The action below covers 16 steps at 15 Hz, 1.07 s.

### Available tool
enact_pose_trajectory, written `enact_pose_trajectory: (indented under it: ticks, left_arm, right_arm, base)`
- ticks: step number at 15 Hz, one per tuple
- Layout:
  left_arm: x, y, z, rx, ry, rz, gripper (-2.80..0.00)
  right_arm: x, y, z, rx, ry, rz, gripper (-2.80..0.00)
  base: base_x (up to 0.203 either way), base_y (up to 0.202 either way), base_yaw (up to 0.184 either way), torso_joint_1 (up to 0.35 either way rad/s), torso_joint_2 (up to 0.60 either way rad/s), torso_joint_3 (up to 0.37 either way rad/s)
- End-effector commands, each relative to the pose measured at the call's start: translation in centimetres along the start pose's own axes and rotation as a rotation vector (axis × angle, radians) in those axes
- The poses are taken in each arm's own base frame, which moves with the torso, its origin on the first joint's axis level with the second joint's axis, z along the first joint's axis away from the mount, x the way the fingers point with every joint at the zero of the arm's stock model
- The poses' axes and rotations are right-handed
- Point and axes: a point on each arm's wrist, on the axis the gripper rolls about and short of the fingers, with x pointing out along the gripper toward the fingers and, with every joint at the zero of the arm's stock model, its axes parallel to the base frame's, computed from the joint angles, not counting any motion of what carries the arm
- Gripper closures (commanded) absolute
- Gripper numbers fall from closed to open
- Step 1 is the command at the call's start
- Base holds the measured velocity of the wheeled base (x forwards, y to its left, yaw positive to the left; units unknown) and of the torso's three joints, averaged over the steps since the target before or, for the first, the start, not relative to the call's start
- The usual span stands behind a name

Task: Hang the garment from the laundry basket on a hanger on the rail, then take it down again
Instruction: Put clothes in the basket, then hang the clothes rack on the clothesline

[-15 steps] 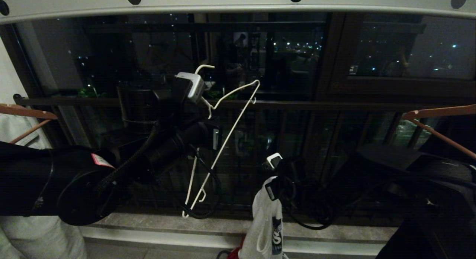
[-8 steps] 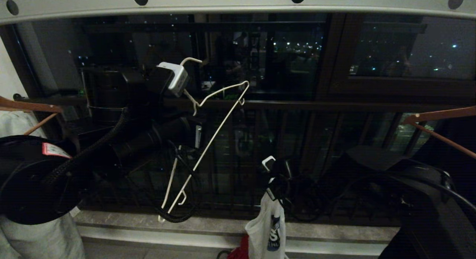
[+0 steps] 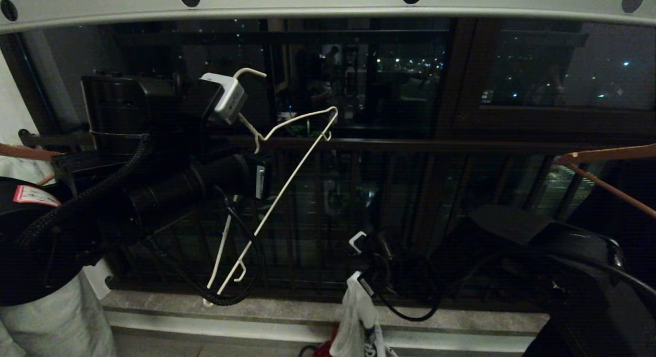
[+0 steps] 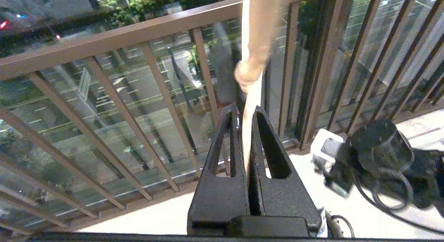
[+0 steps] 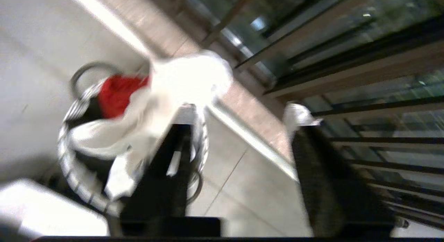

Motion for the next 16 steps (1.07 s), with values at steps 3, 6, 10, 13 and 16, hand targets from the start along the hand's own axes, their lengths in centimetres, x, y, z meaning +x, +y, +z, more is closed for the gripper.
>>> enact_pose_trajectory:
  ticks: [3,6,10,13,16]
  left_arm:
    - [0.1,0.1,0.0,0.001,0.007,0.003,0.0]
    - [0.0,0.1,0.0,0.001,0.008,0.005,0.0]
    - [-0.2,0.1,-0.4,0.016,0.063,-0.002,0.0]
    - [-0.5,-0.1,-1.1,0.049,0.14,-0.019,0.0]
    - [-1.7,-0.4,-0.6,0.05,0.139,-0.058,0.0]
  right_arm:
    - [-2.0,-0.7,1.8,-0.021,0.005,0.089,-2.8]
    - [-2.5,-2.1,3.2,0.019,-0.018,0.087,-2.8]
    - [-7.1,-2.3,2.4,0.138,-0.002,0.104,0.0]
    - [-11.5,-2.4,1.1,0.223,0.009,0.089,0.0]
    - [-14.3,-3.0,0.4,0.239,-0.001,0.06,0.0]
  base:
    - [0.0,0.0,0.0,0.0,0.0,0.0]
    - [0.0,0.0,0.0,0.0,0.0,0.0]
    - [0.0,0.0,0.0,0.0,0.0,0.0]
    - [0.0,0.0,0.0,0.0,0.0,0.0]
    - [0.0,0.0,0.0,0.0,0.0,0.0]
